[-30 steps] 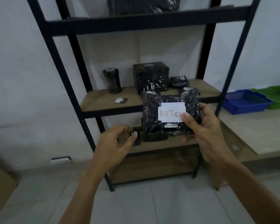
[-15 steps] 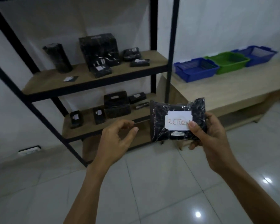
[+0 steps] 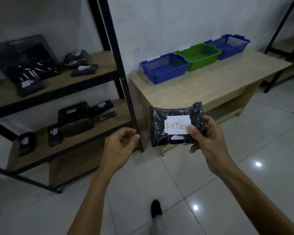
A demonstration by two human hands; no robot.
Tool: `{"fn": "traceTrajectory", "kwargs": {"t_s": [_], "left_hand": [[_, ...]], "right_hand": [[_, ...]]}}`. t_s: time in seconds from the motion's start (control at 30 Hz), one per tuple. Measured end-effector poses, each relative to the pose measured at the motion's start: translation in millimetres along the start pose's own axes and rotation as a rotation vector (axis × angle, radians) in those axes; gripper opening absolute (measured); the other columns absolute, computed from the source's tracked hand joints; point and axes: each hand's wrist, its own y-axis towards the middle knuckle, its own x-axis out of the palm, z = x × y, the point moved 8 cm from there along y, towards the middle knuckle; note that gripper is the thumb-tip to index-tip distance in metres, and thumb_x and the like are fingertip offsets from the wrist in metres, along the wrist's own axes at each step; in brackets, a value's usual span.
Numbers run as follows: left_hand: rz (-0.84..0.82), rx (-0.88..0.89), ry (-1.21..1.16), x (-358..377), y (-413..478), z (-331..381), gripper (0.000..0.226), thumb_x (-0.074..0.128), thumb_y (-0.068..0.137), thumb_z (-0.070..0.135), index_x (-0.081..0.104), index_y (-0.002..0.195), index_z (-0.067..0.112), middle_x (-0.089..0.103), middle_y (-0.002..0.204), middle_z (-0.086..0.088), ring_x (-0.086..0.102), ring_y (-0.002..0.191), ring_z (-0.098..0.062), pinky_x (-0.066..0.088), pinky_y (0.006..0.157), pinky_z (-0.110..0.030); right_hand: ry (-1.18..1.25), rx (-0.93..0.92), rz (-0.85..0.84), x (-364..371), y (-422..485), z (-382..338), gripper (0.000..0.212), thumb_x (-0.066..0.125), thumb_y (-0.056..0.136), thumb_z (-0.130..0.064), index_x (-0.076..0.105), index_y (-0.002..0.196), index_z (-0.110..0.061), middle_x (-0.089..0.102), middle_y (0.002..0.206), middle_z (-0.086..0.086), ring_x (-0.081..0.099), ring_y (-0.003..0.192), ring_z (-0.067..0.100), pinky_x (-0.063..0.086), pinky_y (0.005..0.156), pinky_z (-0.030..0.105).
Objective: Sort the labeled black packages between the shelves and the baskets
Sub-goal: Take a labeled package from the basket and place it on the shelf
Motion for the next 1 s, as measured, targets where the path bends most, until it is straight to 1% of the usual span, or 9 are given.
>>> {"fn": "traceTrajectory", "kwargs": {"t_s": [0.17, 0.27, 0.4, 0.47, 0.6, 0.73, 0.83, 0.93, 1.0], "left_hand": [[-0.052, -0.004, 0.001, 62.9, 90.6, -13.4, 0.015, 0.068, 0.087, 0.027, 0.068, 0.101, 0.024, 0.068, 0.094, 0.011, 0.064, 0.088, -0.002, 0.052, 0.076, -0.016], [-0.087, -0.036, -0.015, 90.8, 147.6, -20.3, 0.016, 0.067, 0.088, 0.028, 0.066, 0.103, 0.024, 0.067, 0.093, 0.012, 0.062, 0.087, 0.001, 0.049, 0.074, -0.011], [-0.071, -0.047, -0.041, 121.4, 230.5, -24.5, 0.014, 0.069, 0.087, 0.025, 0.067, 0.1, 0.02, 0.068, 0.09, 0.011, 0.062, 0.082, 0.003, 0.046, 0.071, -0.008], [-0.054, -0.08, -0.026, 135.6, 267.5, -27.0, 0.015, 0.07, 0.086, 0.025, 0.068, 0.1, 0.019, 0.068, 0.09, 0.011, 0.062, 0.08, 0.001, 0.049, 0.071, -0.012], [-0.029, -0.125, -0.017, 167.1, 330.6, -35.9, 0.011, 0.07, 0.086, 0.025, 0.067, 0.096, 0.021, 0.068, 0.087, 0.013, 0.062, 0.077, -0.001, 0.051, 0.076, -0.026], [0.014, -0.134, 0.077, 197.7, 385.9, -49.1, 0.015, 0.07, 0.085, 0.025, 0.067, 0.097, 0.017, 0.069, 0.087, 0.006, 0.059, 0.072, 0.003, 0.046, 0.07, -0.015], [0.105, -0.195, 0.058, 213.2, 416.0, -53.6, 0.013, 0.071, 0.085, 0.023, 0.067, 0.096, 0.017, 0.068, 0.085, 0.007, 0.058, 0.069, 0.005, 0.047, 0.067, -0.015], [0.131, -0.239, 0.052, 229.4, 437.8, -58.8, 0.015, 0.071, 0.085, 0.021, 0.066, 0.098, 0.016, 0.067, 0.087, 0.007, 0.058, 0.07, 0.007, 0.044, 0.065, -0.005], [0.165, -0.268, 0.042, 233.8, 452.0, -64.4, 0.014, 0.071, 0.085, 0.021, 0.066, 0.097, 0.017, 0.067, 0.088, 0.007, 0.058, 0.071, 0.007, 0.043, 0.065, -0.004]], "right_hand": [[-0.016, 0.017, 0.016, -24.2, 94.7, 15.2, 0.039, 0.062, 0.085, -0.015, 0.048, 0.12, -0.01, 0.068, 0.105, 0.008, 0.069, 0.075, 0.014, 0.05, 0.044, 0.023], [-0.058, 0.058, 0.041, -33.5, 153.1, 19.6, 0.035, 0.062, 0.086, -0.016, 0.048, 0.118, -0.014, 0.068, 0.106, 0.006, 0.07, 0.077, 0.013, 0.05, 0.045, 0.023], [-0.034, 0.063, 0.045, -45.2, 232.6, 13.8, 0.028, 0.062, 0.086, -0.014, 0.05, 0.112, -0.017, 0.069, 0.102, 0.007, 0.068, 0.077, 0.018, 0.049, 0.046, 0.02], [-0.011, 0.092, 0.068, -53.8, 268.2, 16.1, 0.03, 0.062, 0.087, -0.011, 0.049, 0.114, -0.013, 0.068, 0.101, 0.009, 0.068, 0.073, 0.016, 0.048, 0.046, 0.019], [-0.05, 0.108, 0.044, -71.9, 339.0, 26.3, 0.03, 0.063, 0.088, -0.016, 0.049, 0.114, -0.015, 0.069, 0.101, 0.014, 0.067, 0.063, 0.017, 0.046, 0.041, 0.025], [-0.082, 0.13, -0.021, -82.7, 413.9, 41.0, 0.027, 0.064, 0.087, -0.013, 0.05, 0.111, -0.015, 0.067, 0.101, 0.018, 0.064, 0.064, 0.025, 0.044, 0.037, 0.025], [-0.089, 0.141, -0.106, -86.8, 466.2, 44.6, 0.026, 0.064, 0.087, -0.013, 0.05, 0.108, -0.017, 0.068, 0.096, 0.015, 0.064, 0.058, 0.022, 0.042, 0.037, 0.024], [-0.107, 0.166, -0.163, -86.8, 510.7, 44.3, 0.026, 0.064, 0.088, -0.012, 0.049, 0.11, -0.015, 0.068, 0.089, 0.011, 0.063, 0.051, 0.019, 0.042, 0.036, 0.023], [-0.12, 0.181, -0.194, -83.2, 537.9, 46.8, 0.026, 0.064, 0.088, -0.012, 0.049, 0.109, -0.014, 0.067, 0.09, 0.012, 0.063, 0.05, 0.019, 0.041, 0.036, 0.023]]}}
